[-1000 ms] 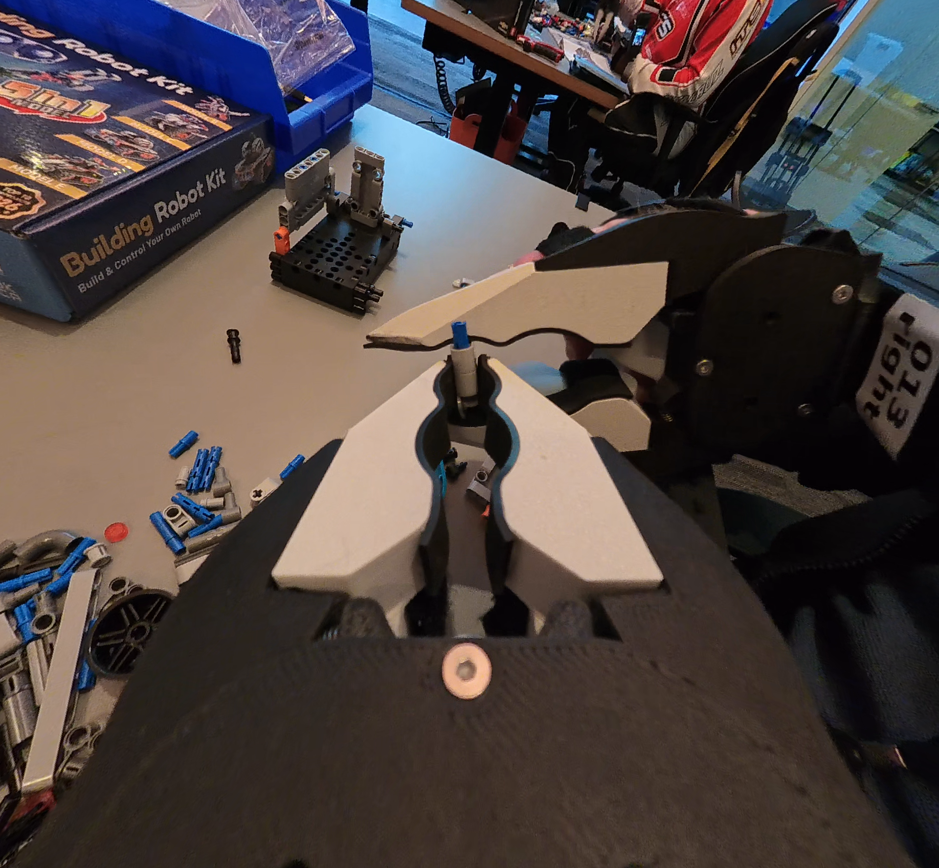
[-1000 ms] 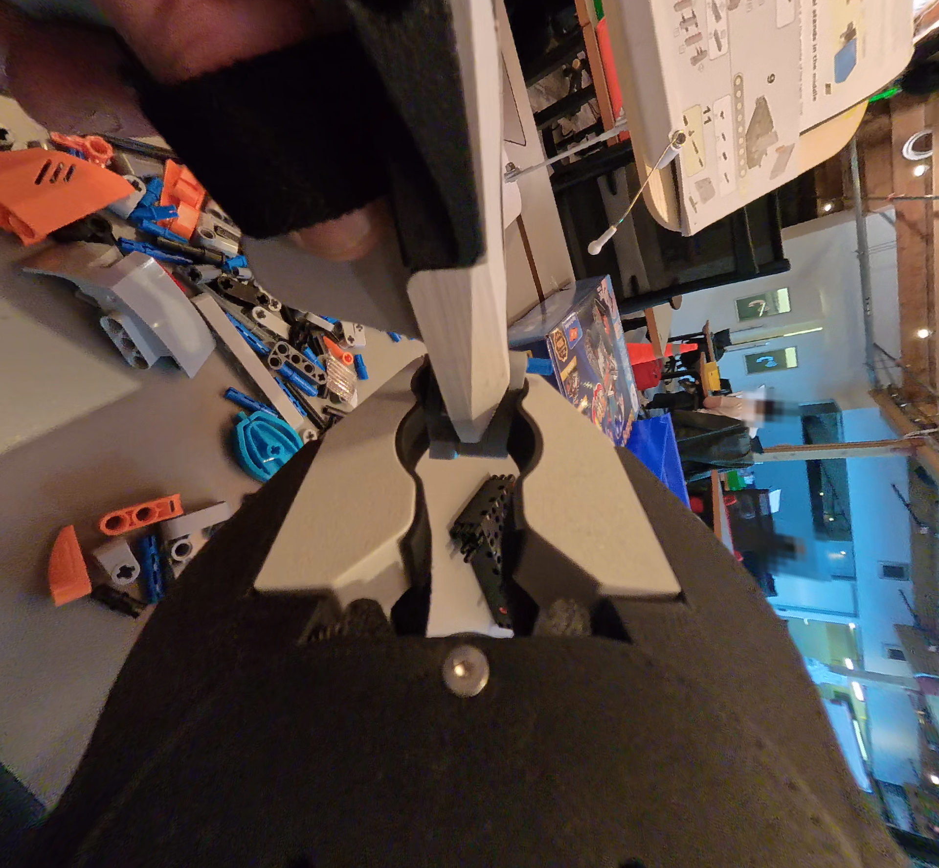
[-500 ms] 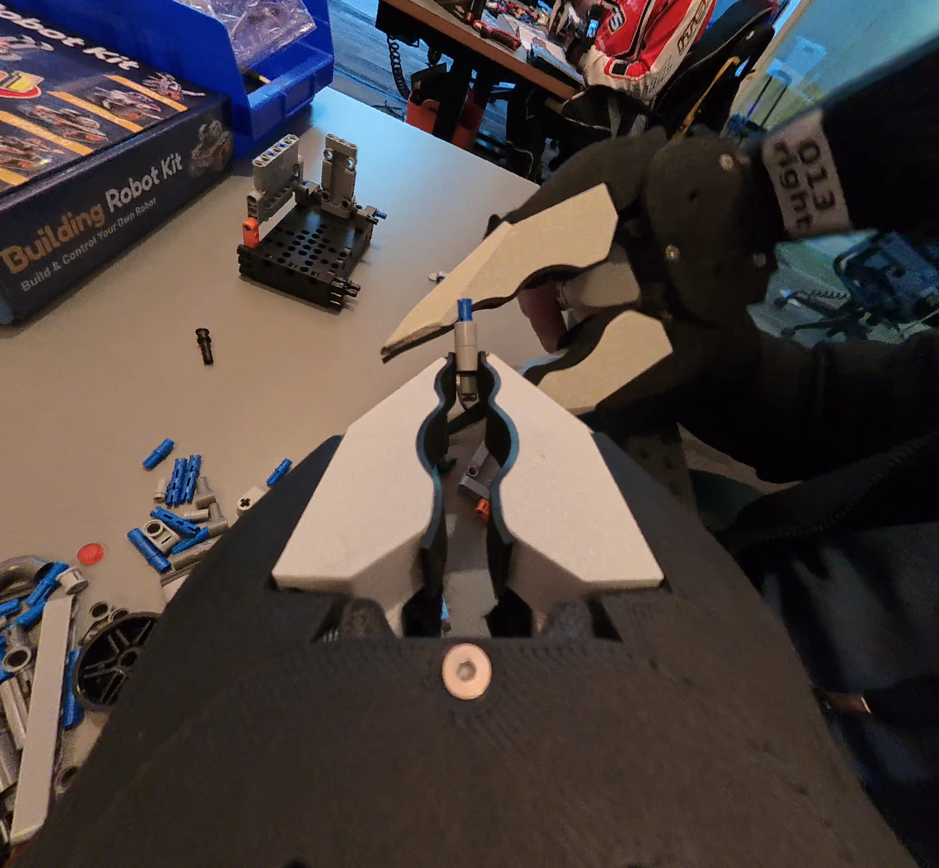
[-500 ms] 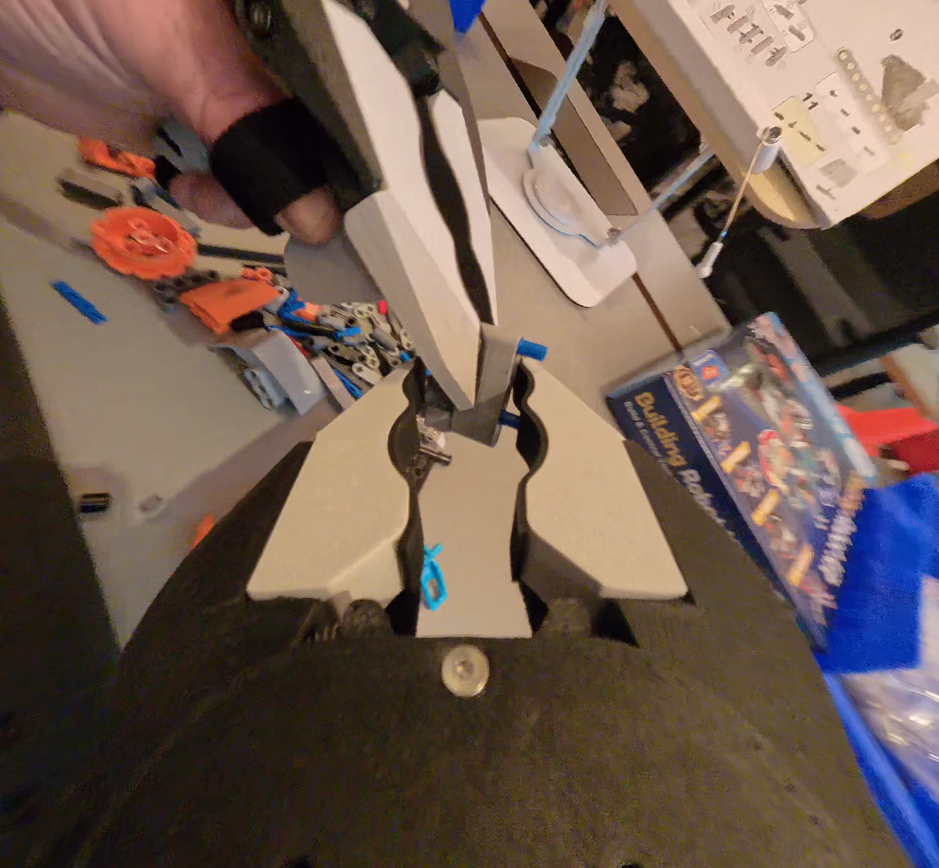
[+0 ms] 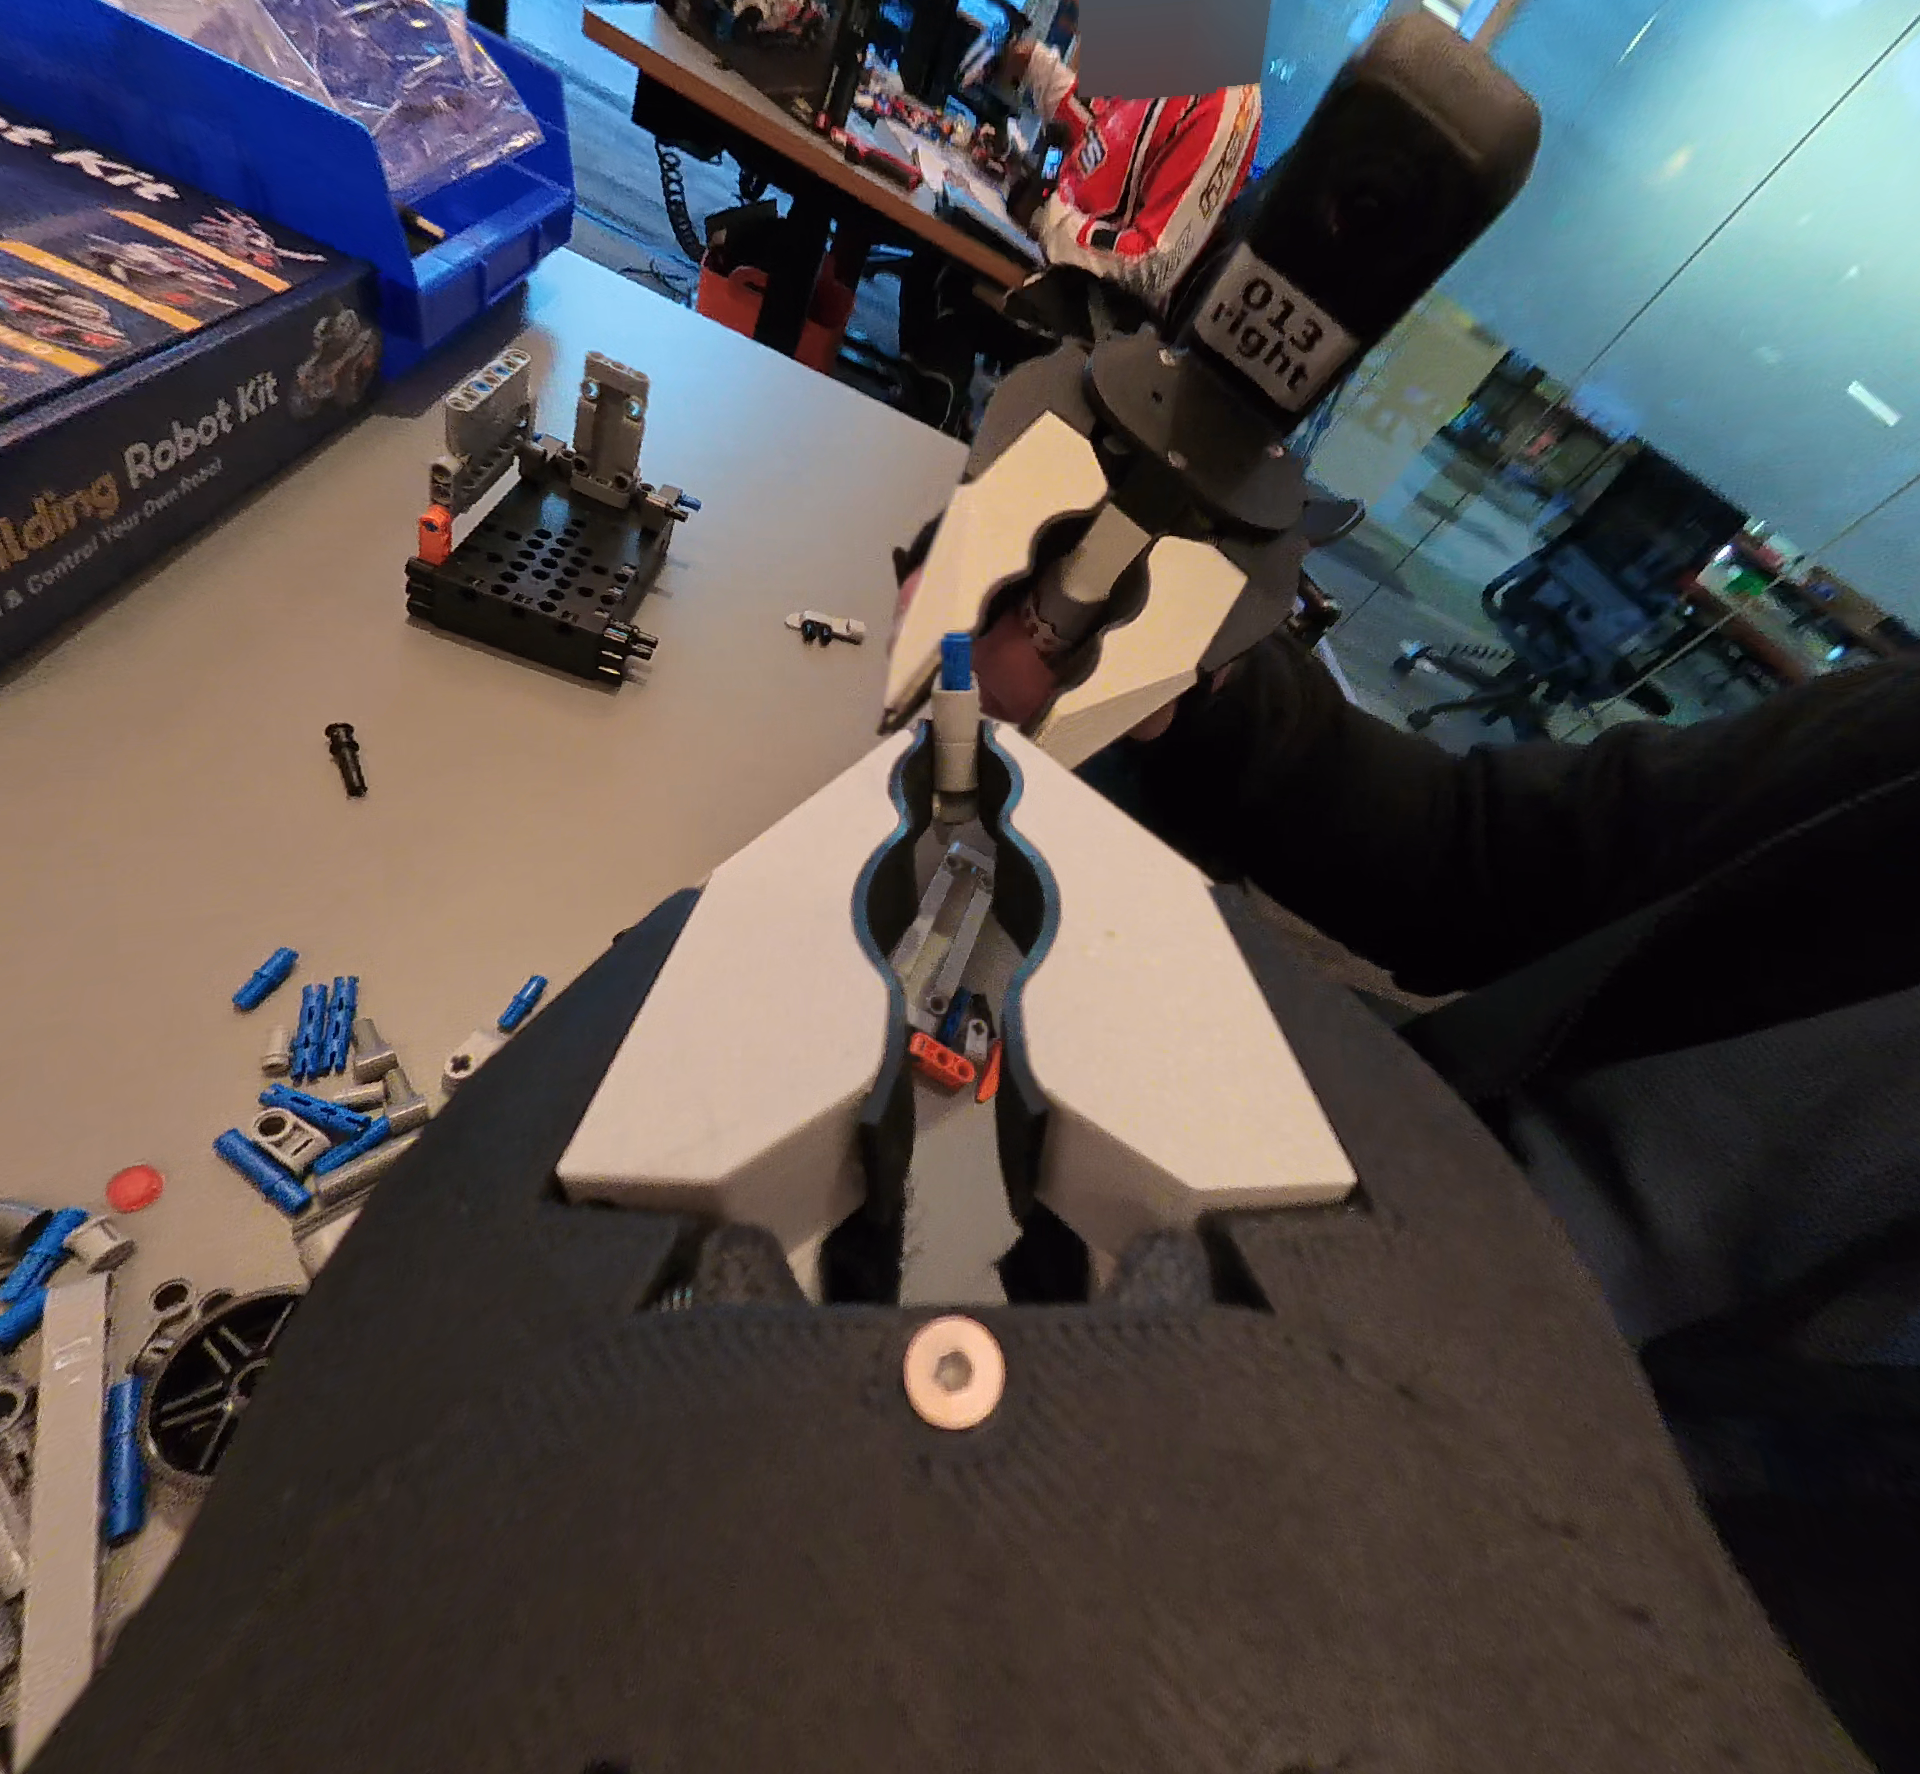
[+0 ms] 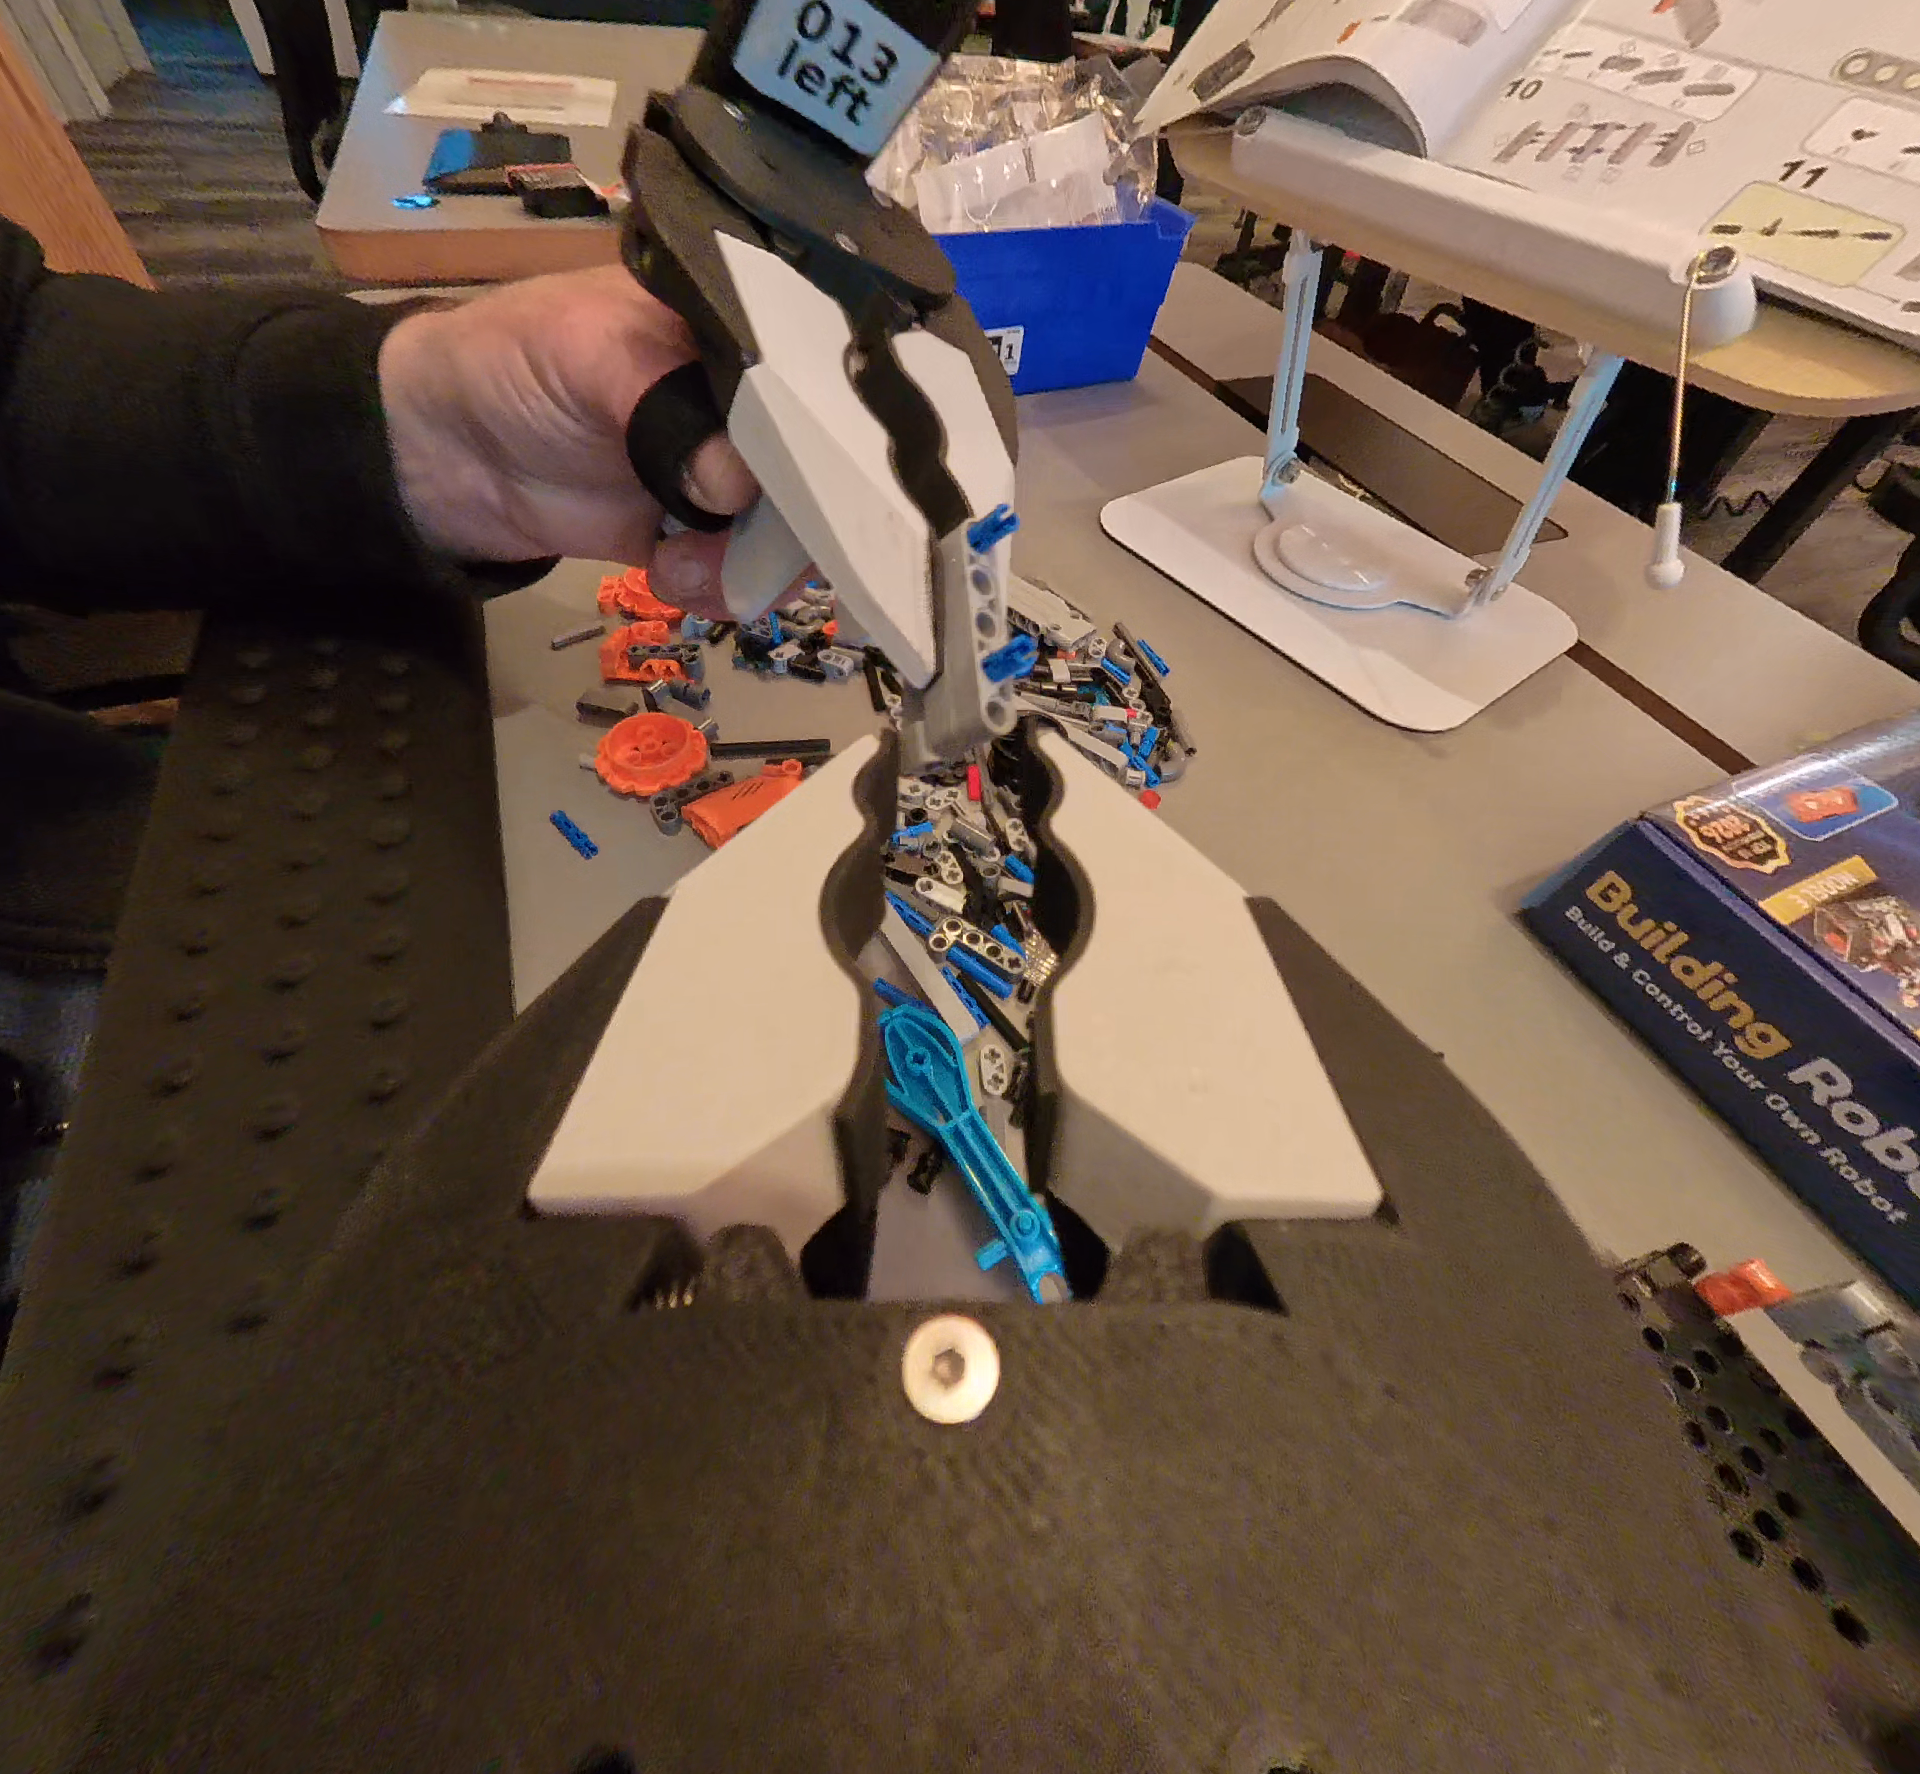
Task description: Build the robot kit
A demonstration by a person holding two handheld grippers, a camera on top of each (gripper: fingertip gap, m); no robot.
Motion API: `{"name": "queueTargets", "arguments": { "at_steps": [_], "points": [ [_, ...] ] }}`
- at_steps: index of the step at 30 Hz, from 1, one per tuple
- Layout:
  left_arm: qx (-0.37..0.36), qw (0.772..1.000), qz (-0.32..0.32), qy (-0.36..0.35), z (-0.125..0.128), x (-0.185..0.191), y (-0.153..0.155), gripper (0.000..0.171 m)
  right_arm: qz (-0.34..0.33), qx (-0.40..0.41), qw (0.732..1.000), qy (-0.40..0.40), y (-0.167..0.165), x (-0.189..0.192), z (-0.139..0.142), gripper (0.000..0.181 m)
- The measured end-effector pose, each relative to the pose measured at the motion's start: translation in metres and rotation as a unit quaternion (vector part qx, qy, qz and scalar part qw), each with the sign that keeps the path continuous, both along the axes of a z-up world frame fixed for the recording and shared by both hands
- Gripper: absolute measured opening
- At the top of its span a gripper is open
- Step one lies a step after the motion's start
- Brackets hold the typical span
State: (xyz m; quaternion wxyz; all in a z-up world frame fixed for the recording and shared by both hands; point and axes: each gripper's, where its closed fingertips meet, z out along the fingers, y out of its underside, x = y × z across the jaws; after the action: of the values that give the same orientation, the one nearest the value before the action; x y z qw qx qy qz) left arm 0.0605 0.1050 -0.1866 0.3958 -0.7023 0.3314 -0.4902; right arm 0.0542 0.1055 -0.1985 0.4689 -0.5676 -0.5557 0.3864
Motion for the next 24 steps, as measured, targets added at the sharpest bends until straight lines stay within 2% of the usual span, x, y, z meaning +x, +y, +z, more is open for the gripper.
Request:
{"name": "queueTargets", "arguments": {
  "at_steps": [4, 8, 14, 18, 20, 24],
  "points": [
    [0.0, 1.0, -0.011, 0.003, -0.004, -0.001, -0.002, 0.004, 0.006, -0.01, 1.0, -0.009, -0.002, -0.001, -0.004, 0.014],
    [0.022, 1.0, -0.017, 0.004, -0.001, -0.001, -0.003, 0.007, 0.027, -0.061, 0.998, 0.009, -0.005, 0.0, 0.001, 0.005],
    [0.046, 0.999, -0.023, 0.0, 0.006, 0.001, -0.005, 0.009, 0.025, -0.067, 0.997, 0.022, -0.007, 0.004, 0.011, 0.004],
    [0.048, 0.998, -0.031, -0.009, 0.008, 0.005, -0.007, 0.013, 0.038, -0.11, 0.993, 0.026, -0.012, 0.011, 0.014, 0.004],
    [0.05, 0.998, -0.031, -0.006, 0.007, 0.008, -0.007, 0.01, 0.024, -0.121, 0.992, 0.027, -0.009, 0.016, 0.014, 0.004],
    [0.033, 0.999, -0.021, -0.008, 0.004, 0.0, -0.002, 0.016, -0.007, -0.155, 0.987, 0.033, -0.001, 0.035, 0.014, 0.004]
  ]
}}
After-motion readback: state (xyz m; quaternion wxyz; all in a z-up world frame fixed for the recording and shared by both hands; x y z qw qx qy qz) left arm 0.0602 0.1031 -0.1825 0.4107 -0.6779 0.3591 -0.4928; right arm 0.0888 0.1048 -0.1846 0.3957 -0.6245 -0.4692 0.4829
